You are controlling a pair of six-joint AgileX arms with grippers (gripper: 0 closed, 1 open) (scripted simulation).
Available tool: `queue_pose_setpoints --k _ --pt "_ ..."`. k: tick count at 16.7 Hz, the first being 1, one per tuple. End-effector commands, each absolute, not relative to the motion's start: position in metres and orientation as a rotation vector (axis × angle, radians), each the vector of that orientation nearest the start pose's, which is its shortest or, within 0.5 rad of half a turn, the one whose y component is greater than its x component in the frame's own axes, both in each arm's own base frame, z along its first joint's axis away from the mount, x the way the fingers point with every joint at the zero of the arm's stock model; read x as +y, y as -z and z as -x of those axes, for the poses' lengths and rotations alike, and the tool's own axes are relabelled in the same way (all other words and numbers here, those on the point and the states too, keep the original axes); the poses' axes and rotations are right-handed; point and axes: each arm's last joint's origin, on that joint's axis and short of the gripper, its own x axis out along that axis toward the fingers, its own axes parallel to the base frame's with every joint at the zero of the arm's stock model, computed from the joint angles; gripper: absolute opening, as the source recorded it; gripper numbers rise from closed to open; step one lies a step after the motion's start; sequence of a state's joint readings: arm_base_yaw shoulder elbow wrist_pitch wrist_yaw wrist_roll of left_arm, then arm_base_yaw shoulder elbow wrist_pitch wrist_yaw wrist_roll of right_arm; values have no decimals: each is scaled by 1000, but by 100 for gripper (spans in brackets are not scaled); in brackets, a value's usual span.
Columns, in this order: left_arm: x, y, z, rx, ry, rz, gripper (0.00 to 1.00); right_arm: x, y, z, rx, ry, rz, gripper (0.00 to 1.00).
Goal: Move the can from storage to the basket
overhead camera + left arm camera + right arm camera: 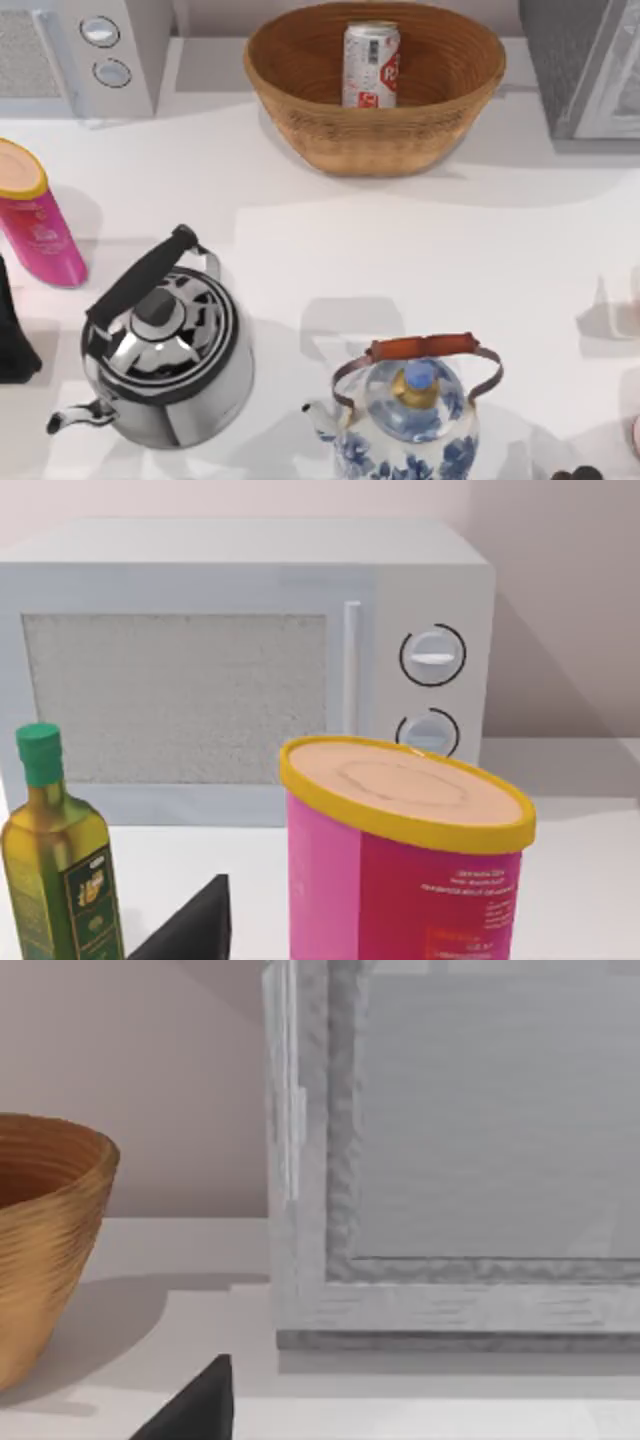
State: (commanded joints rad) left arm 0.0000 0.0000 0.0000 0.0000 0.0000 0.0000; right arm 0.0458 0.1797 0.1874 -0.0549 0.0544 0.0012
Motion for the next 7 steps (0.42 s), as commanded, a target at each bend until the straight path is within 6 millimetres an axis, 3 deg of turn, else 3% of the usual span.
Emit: queue_pose_setpoints --k 3,7 --pt "-1 -160 -106 0 0 0 100 0 -171 -106 14 2 0 100" --pt "-1 -160 -106 0 0 0 100 -1 -160 -106 0 0 0 100"
